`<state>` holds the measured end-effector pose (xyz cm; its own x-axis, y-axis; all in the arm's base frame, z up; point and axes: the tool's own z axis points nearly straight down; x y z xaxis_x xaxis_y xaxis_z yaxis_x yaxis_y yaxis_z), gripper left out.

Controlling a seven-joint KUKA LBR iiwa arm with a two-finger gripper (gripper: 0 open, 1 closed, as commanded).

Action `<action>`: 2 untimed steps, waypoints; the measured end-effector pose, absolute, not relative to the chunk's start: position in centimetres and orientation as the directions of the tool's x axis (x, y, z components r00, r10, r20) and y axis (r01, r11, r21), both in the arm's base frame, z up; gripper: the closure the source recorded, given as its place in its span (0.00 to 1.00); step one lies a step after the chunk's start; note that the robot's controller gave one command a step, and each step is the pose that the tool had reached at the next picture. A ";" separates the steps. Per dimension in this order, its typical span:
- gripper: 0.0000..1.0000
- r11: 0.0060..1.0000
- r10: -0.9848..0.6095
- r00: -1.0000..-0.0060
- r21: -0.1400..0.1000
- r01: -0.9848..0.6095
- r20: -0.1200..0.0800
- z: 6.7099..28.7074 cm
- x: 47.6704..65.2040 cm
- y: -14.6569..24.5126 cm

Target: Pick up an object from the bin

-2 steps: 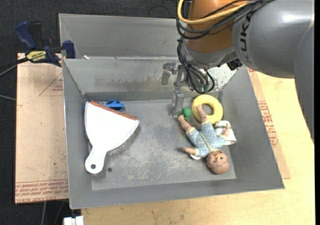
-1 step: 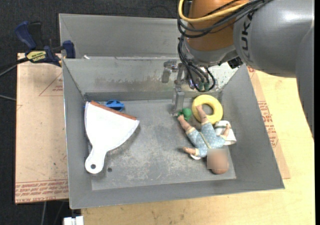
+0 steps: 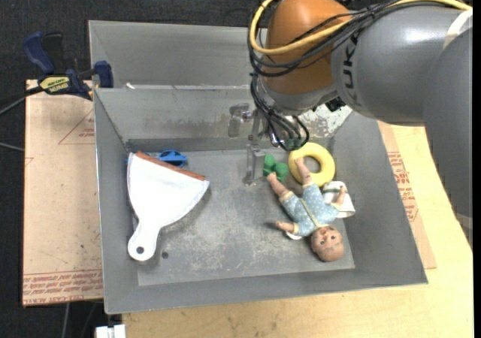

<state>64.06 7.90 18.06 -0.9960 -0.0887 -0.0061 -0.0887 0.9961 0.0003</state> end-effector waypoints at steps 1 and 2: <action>0.00 0.998 -0.070 -0.998 0.001 -0.070 -0.005 13.5 63.3 12.9; 0.00 0.999 -0.035 -0.999 0.005 -0.035 -0.004 10.9 63.8 14.9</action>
Offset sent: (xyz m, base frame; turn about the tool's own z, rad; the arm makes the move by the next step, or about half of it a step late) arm 0.0105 0.0572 -0.1027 -0.1983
